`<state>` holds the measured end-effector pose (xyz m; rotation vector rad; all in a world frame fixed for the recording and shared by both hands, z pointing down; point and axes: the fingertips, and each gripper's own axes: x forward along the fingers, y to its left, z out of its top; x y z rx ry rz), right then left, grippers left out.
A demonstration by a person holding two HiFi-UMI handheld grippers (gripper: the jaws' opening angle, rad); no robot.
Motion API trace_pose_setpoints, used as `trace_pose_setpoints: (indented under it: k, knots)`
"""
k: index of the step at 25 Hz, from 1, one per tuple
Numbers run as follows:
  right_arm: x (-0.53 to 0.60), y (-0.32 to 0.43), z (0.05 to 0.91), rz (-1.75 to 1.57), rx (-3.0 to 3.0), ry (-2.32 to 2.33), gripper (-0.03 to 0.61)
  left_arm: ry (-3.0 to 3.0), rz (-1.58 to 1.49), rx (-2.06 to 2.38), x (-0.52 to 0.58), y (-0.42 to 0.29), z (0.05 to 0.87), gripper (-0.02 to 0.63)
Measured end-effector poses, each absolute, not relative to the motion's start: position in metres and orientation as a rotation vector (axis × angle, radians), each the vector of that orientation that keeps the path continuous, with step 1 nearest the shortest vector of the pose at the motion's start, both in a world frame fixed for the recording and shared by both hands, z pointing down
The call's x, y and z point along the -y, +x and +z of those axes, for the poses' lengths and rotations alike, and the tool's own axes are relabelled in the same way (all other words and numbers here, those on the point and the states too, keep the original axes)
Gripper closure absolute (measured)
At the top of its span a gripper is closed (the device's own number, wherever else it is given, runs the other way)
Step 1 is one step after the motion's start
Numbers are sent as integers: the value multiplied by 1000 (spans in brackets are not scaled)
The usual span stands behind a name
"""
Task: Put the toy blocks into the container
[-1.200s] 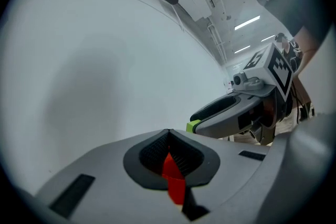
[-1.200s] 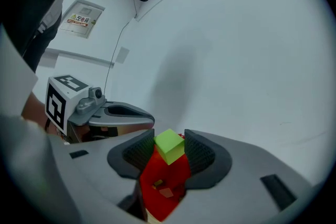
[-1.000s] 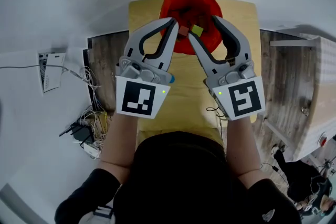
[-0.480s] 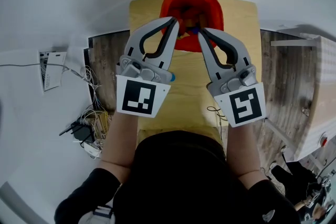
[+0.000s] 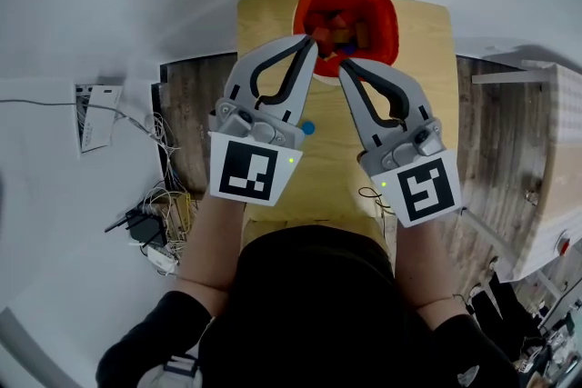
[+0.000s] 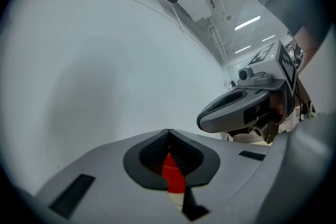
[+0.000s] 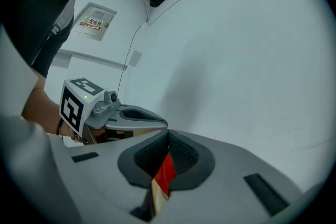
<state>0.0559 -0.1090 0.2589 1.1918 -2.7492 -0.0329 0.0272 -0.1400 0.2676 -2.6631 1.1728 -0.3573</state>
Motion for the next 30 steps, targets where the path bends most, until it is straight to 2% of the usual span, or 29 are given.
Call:
trace_pose_setpoints:
  k: [17, 30]
  knots:
    - [70, -5, 249, -47, 2795, 1127, 551, -2596, -417, -1220, 98, -40, 269, 604]
    - [56, -6, 310, 137, 2745, 1114, 551, -2733, -490, -1172, 79, -37, 328, 604]
